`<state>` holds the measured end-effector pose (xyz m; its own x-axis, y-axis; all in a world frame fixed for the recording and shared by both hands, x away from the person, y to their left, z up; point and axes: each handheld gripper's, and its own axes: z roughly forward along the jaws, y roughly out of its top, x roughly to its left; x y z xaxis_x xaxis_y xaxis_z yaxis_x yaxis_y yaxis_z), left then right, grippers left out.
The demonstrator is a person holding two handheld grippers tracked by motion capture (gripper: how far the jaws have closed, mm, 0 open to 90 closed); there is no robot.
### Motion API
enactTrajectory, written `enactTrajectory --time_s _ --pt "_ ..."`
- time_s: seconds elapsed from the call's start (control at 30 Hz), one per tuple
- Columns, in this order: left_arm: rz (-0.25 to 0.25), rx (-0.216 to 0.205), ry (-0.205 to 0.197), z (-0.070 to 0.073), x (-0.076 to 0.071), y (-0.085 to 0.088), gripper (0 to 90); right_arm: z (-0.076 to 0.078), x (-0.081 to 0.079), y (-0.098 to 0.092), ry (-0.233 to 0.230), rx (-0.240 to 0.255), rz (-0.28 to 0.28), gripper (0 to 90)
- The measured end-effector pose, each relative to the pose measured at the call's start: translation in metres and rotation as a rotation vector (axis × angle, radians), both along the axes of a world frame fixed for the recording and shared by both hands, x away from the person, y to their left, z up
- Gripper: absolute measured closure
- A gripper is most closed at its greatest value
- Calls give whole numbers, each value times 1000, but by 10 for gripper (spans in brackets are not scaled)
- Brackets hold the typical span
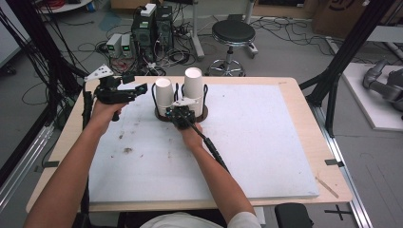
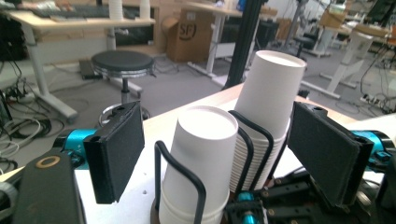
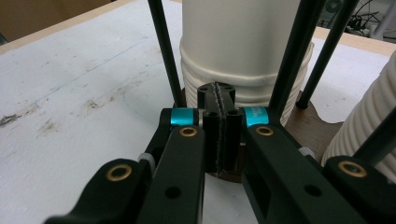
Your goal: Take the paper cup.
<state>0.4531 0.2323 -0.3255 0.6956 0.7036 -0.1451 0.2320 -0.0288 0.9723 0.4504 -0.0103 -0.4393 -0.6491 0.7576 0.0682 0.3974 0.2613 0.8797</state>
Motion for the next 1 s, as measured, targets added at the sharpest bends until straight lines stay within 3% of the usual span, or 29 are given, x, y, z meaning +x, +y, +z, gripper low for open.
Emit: enactTrajectory --time_s 0.2,0.37,0.47,0.63,0.77,0.9,0.93,1.0 --pt "-14 48 26 3 20 -22 190 0 1 0 0 -3 0 900" --pt "-23 77 31 -5 32 -34 191 0 1 1 3 -4 0 900" --pt "-7 100 55 -11 39 -39 191 0 1 1 0 -6 3 900" --pt "12 134 74 -21 44 -45 191 0 1 1 3 -5 -1 900" --pt "24 137 93 -26 47 -47 203 0 1 1 7 -4 0 900" --pt "8 144 82 -28 47 -49 273 0 1 1 7 -3 1 900" --pt "-5 143 80 -28 47 -49 337 0 1 1 5 -3 0 900" --pt "-6 154 76 -27 47 -50 338 0 1 1 5 -3 0 900"
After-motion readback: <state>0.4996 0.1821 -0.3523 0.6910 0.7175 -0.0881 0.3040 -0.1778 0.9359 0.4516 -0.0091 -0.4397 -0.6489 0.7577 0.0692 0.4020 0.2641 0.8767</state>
